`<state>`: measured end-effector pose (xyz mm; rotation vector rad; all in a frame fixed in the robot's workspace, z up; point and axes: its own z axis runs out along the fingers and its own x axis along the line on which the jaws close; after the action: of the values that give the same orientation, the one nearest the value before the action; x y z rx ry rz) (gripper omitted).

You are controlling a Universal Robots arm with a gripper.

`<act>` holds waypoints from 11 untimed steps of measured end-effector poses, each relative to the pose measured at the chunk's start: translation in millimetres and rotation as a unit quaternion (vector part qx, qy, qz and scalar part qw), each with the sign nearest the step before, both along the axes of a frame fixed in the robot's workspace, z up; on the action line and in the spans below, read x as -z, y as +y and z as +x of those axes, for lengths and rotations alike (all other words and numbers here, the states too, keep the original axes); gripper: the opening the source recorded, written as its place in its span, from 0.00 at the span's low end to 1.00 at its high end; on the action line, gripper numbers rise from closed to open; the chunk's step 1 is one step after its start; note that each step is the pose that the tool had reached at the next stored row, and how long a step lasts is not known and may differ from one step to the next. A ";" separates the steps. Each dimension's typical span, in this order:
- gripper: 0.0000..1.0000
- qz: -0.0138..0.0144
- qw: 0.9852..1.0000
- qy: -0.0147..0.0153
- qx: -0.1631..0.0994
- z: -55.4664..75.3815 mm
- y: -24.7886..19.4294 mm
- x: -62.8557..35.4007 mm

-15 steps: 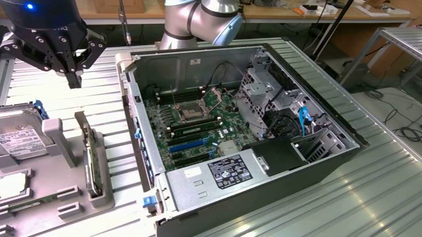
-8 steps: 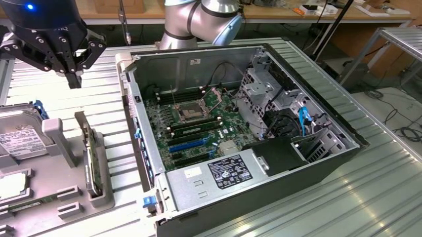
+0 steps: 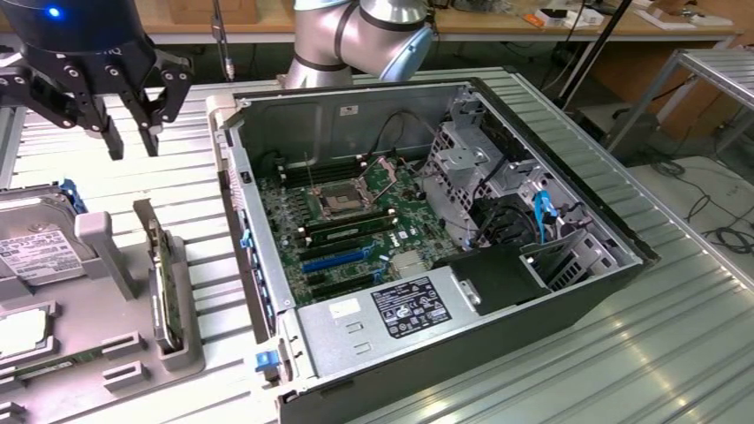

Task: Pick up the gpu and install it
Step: 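Pick up the gpu and move the gpu toward the slot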

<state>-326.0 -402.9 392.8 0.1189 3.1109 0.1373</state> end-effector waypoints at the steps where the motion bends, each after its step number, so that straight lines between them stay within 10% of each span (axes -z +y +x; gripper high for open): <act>1: 0.36 0.000 1.000 0.000 0.000 0.0 0.0 0.0; 11: 0.42 0.000 1.000 0.000 0.000 0.0 0.0 3.7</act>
<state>-326.0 -402.9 389.1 0.1188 3.1109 0.1374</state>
